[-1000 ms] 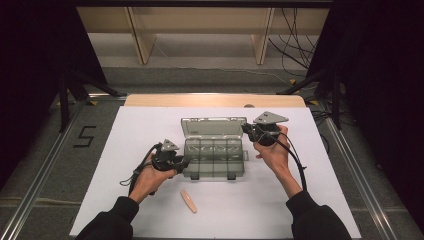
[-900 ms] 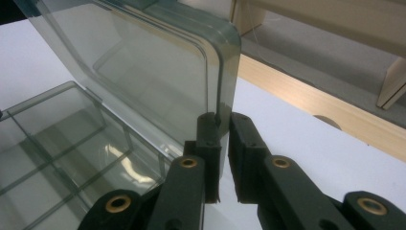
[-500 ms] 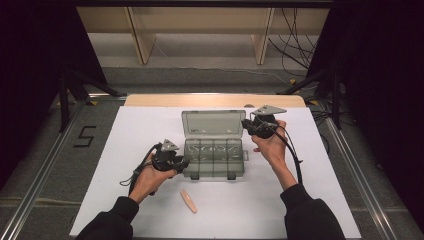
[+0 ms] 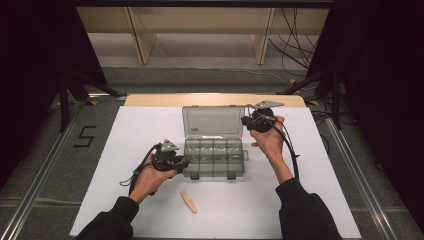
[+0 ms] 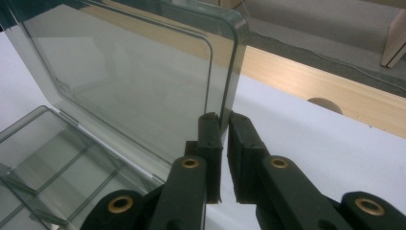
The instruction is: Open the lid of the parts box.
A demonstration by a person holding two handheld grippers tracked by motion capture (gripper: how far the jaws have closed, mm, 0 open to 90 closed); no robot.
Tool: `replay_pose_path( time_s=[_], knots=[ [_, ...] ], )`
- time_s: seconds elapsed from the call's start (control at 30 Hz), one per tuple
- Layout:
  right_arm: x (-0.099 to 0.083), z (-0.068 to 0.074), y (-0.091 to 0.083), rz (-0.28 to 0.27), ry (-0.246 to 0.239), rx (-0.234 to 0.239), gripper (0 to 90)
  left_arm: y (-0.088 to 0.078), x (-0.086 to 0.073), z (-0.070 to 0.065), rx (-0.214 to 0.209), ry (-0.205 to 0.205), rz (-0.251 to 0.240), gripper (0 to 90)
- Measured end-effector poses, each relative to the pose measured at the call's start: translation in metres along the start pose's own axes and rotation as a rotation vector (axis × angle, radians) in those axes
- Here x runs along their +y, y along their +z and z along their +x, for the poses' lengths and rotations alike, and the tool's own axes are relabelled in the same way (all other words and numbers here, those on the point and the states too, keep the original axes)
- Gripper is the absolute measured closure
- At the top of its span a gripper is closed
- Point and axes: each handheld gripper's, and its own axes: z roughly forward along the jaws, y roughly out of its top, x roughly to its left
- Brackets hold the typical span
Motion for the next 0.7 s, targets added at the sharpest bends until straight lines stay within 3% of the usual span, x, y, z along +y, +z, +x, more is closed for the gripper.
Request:
replay_pose_path(
  time_s=[0.03,0.1,0.13,0.2,0.23,0.4,0.43,0.47,0.53,0.57,0.6,0.7],
  knots=[
    [0.000,-0.001,0.001,-0.001,-0.017,-0.007,84.2,0.000,0.000,0.000,0.000,0.004,0.003,65.1],
    [0.002,-0.002,0.003,0.003,-0.011,-0.012,84.2,0.000,0.000,0.000,0.001,0.000,-0.005,65.1],
    [0.003,0.000,0.003,0.025,0.015,-0.006,84.2,0.001,0.000,-0.001,0.002,-0.011,-0.014,65.1],
    [0.005,-0.001,0.006,0.015,-0.001,-0.016,83.8,0.001,0.000,-0.001,0.000,-0.009,-0.010,65.1],
    [0.006,0.000,0.005,0.043,0.026,-0.008,83.8,0.001,0.000,-0.001,0.001,-0.008,-0.011,65.1],
    [0.007,-0.004,0.009,0.024,-0.007,-0.016,83.6,0.001,0.000,-0.001,0.002,-0.010,-0.015,65.1],
    [0.008,-0.002,0.008,0.052,0.035,-0.014,83.6,0.001,0.000,-0.001,0.002,-0.011,-0.017,65.1],
    [0.008,-0.002,0.008,0.053,0.036,-0.017,83.4,0.001,-0.001,-0.001,0.001,-0.014,-0.019,65.1],
    [0.008,-0.006,0.010,0.040,-0.003,-0.011,83.2,0.001,0.000,-0.001,0.001,-0.006,-0.012,65.1],
    [0.009,-0.005,0.011,0.044,0.014,-0.011,83.2,0.001,-0.001,-0.001,0.003,-0.011,-0.017,65.1],
    [0.009,-0.003,0.011,0.057,0.048,-0.018,83.1,0.002,0.000,0.000,-0.003,0.009,-0.029,65.1],
    [0.011,-0.007,0.014,0.052,0.026,-0.014,82.7,0.002,0.000,-0.001,-0.003,-0.013,-0.030,65.1]
  ],
)
